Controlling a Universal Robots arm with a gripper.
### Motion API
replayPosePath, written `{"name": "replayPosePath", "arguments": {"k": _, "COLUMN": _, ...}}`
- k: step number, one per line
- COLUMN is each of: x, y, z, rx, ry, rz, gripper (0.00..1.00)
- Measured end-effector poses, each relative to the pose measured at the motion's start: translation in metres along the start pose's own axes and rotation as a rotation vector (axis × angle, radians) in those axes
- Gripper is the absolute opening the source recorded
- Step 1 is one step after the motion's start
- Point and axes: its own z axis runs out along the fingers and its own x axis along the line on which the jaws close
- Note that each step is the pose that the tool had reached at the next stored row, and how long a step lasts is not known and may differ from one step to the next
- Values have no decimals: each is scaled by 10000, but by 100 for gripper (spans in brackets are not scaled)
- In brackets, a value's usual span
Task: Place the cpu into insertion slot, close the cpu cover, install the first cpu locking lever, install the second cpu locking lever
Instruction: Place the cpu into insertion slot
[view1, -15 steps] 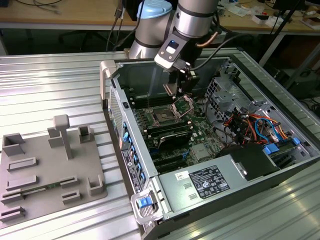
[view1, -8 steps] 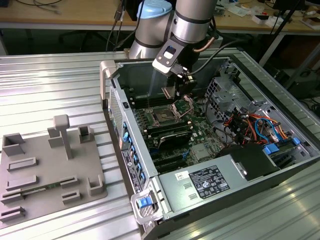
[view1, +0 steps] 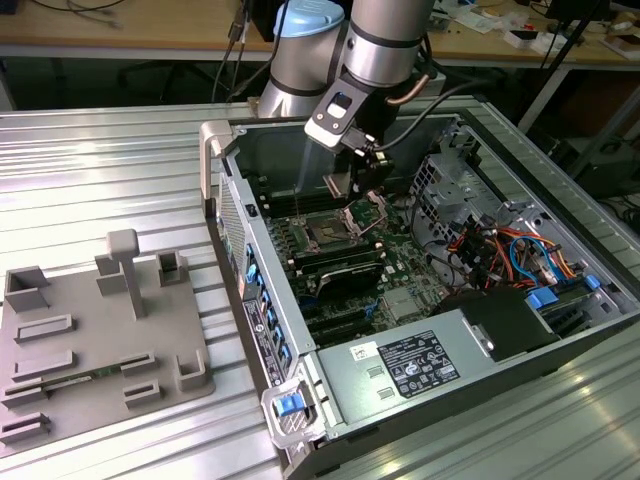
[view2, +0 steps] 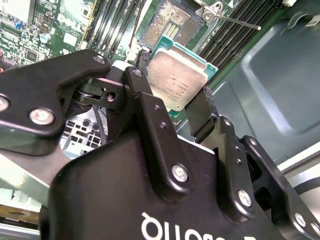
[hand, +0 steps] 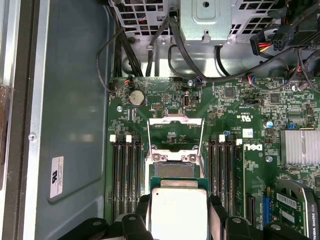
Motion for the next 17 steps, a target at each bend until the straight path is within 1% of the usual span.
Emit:
{"name": "replayPosePath", "arguments": {"k": 15, "x": -2, "y": -6, "z": 63, "rx": 7, "ry": -3, "rz": 0, "gripper": 55}}
{"name": "replayPosePath", "arguments": {"k": 17, "x": -2, "y": -6, "z": 70, "rx": 17, "ry": -1, "rz": 0, "gripper": 55}}
